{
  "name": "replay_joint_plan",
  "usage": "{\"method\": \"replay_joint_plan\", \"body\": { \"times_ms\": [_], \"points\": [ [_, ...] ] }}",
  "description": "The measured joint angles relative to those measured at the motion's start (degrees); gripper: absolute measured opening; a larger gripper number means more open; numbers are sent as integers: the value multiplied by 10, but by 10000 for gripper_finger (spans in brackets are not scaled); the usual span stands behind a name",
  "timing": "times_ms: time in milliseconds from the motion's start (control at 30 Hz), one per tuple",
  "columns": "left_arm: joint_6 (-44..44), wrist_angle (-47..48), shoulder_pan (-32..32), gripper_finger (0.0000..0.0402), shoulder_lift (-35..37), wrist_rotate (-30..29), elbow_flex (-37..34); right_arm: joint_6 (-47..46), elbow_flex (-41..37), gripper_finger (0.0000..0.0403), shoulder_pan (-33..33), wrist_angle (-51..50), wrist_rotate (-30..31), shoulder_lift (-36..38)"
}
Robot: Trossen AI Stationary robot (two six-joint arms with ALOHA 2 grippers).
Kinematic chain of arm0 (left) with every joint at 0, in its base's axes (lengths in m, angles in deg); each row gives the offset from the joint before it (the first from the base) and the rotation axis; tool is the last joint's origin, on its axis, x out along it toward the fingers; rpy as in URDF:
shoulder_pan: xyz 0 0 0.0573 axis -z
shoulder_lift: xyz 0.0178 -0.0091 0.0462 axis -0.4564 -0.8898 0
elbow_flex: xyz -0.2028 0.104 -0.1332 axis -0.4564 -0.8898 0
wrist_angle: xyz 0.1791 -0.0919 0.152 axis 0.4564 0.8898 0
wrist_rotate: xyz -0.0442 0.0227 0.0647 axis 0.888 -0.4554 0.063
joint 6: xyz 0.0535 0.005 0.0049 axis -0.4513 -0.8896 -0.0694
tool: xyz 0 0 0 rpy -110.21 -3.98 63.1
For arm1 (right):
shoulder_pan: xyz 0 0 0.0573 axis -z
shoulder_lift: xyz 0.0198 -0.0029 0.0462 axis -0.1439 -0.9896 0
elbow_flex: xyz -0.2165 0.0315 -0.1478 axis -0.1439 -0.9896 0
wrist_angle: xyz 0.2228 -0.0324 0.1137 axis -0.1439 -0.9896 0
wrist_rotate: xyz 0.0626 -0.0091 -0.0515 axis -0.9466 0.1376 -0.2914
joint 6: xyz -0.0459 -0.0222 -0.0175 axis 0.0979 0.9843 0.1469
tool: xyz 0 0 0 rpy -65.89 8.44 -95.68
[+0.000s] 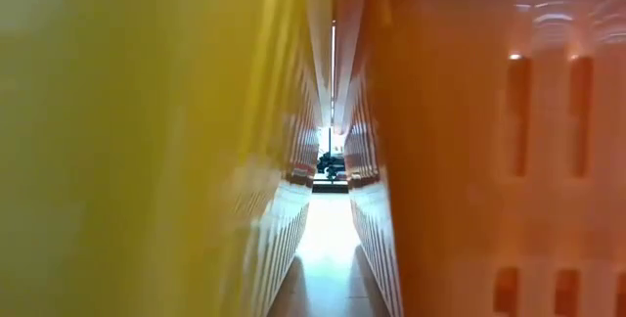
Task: Pick & Place USB Port
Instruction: Put the black and green charger cable into the orange bin
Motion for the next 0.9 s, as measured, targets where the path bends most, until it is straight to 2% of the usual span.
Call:
{"method": "replay_joint_plan", "body": {
  "times_ms": [133, 333, 567, 733, 900],
  "points": [
    [0, 4, 0, 78, 0, 0, 0, -72, 0, 75, -26, -75, -60, 7],
    [-6, 5, 0, 78, 0, -2, 0, -251, 0, 75, -92, -200, -126, 0],
    [-6, 9, 0, 78, 0, -2, 0, -399, 0, 75, -149, -319, -284, 2],
    [-6, 9, 0, 78, 0, -2, 0, -464, 0, 75, -178, -360, -374, 2],
    [-6, 9, 0, 78, 0, -2, 0, -500, 0, 75, -199, -333, -411, 2]
  ]
}}
